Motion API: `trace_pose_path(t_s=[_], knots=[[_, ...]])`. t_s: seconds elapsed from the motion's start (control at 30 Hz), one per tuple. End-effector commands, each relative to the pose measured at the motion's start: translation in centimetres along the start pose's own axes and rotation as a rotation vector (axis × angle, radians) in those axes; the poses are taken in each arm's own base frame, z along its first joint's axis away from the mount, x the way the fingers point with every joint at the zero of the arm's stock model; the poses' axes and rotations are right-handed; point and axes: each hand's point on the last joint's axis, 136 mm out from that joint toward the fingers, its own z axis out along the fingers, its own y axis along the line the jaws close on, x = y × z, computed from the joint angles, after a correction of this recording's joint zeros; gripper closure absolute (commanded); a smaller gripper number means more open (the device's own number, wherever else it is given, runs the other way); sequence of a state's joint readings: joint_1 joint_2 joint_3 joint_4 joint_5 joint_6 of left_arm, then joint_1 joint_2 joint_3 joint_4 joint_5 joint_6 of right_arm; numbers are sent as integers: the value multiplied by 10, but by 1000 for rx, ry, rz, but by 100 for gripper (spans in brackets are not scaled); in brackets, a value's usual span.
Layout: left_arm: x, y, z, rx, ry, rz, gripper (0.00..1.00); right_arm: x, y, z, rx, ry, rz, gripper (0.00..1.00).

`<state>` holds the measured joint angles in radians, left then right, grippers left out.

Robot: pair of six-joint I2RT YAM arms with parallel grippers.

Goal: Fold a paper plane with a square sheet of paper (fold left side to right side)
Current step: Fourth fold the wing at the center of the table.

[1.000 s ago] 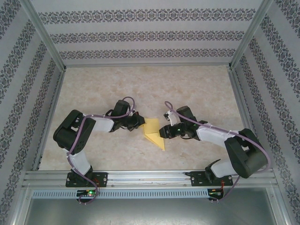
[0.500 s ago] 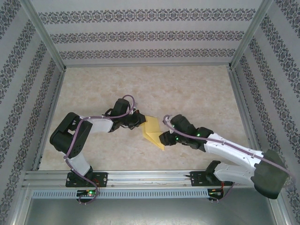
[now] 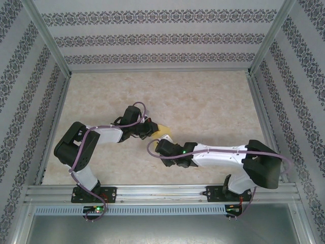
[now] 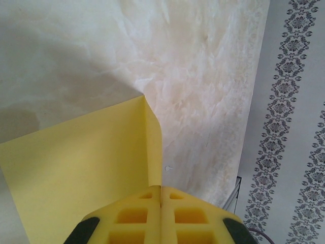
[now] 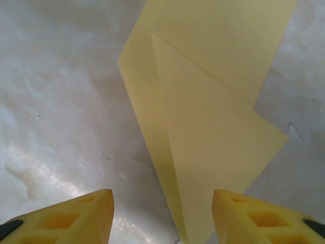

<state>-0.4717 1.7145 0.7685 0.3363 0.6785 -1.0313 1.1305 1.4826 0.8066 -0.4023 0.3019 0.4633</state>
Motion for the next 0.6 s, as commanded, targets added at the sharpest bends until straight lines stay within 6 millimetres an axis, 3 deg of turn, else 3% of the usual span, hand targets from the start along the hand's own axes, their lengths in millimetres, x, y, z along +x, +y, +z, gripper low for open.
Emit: trace_pose_path(t_s=[0.0, 0.57], knots=[[1, -20, -4, 31, 6, 8, 97, -7, -7, 1, 75, -17, -2, 48], [0, -18, -3, 15, 6, 10, 97, -2, -13, 18, 140, 8, -16, 60]])
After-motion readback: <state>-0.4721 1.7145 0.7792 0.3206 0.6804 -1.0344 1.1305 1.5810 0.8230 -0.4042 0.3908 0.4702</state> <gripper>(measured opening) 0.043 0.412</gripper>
